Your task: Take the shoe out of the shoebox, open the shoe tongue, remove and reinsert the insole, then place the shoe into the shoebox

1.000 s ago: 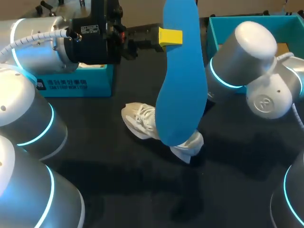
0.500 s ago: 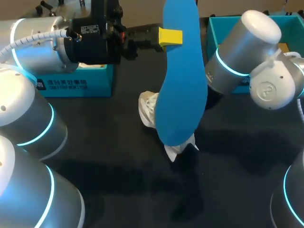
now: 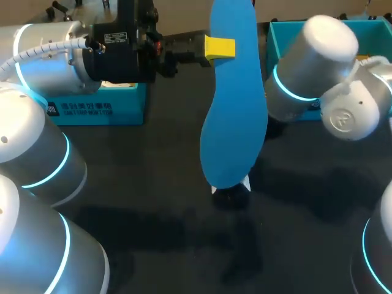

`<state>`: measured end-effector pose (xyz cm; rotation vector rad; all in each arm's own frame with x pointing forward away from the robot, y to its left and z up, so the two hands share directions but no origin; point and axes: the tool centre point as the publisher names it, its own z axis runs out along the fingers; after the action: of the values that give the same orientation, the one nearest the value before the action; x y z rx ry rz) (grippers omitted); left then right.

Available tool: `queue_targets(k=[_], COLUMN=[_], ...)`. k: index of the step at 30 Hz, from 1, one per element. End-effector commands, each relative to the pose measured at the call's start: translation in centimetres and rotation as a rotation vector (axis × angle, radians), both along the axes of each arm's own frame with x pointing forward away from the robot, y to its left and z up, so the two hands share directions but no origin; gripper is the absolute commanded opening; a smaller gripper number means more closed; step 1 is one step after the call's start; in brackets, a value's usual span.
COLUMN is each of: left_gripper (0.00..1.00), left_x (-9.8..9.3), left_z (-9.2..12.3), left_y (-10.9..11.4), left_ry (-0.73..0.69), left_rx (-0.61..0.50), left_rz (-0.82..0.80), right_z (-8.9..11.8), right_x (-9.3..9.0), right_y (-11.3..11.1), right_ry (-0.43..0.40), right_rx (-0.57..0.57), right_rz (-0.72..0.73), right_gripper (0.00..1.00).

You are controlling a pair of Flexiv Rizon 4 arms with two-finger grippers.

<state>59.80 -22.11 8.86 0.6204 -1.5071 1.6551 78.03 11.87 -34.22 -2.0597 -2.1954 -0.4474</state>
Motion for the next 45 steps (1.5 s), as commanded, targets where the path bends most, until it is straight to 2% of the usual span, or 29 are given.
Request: queue_targets(k=[1, 5, 17, 30, 32, 33, 34, 45], left_gripper=[0.00, 0.00, 0.00, 0.00, 0.00, 0.00, 0.00, 0.00], left_x=[0.0, 0.0, 0.0, 0.0, 0.0, 0.0, 0.0, 0.0], left_z=[-0.1, -0.1, -0.1, -0.1, -0.1, -0.1, -0.1, -0.1], left_y=[-0.2, -0.2, -0.2, -0.2, -0.2, -0.2, -0.2, -0.2], left_ry=[-0.001, -0.001, -0.001, -0.001, -0.001, -0.001, -0.001, -0.001], left_rx=[-0.001, -0.001, -0.001, -0.001, -0.001, -0.001, -0.001, -0.001], left_rz=[0.000, 0.000, 0.000, 0.000, 0.000, 0.000, 0.000, 0.000], right_z=[0.2, -0.5, -2.9, -4.7, -4.8, -4.8, -4.6, -0.7], right_x=[0.8, 1.2, 0.5, 0.5, 0.5, 0.4, 0.3, -0.8], right_y=[1.5, 1.7, 2.4, 2.3, 2.3, 2.4, 2.4, 2.8], right_ry=[-0.029, -0.053, -0.101, -0.092, -0.094, -0.094, -0.093, -0.090], right_rx=[-0.162, -0.155, -0.059, -0.020, -0.009, -0.003, -0.002, 0.111], right_rz=[-0.036, -0.051, -0.050, -0.042, -0.040, -0.039, -0.042, -0.077], right_gripper=[0.00, 0.00, 0.00, 0.00, 0.37, 0.96, 1.00, 1.00])
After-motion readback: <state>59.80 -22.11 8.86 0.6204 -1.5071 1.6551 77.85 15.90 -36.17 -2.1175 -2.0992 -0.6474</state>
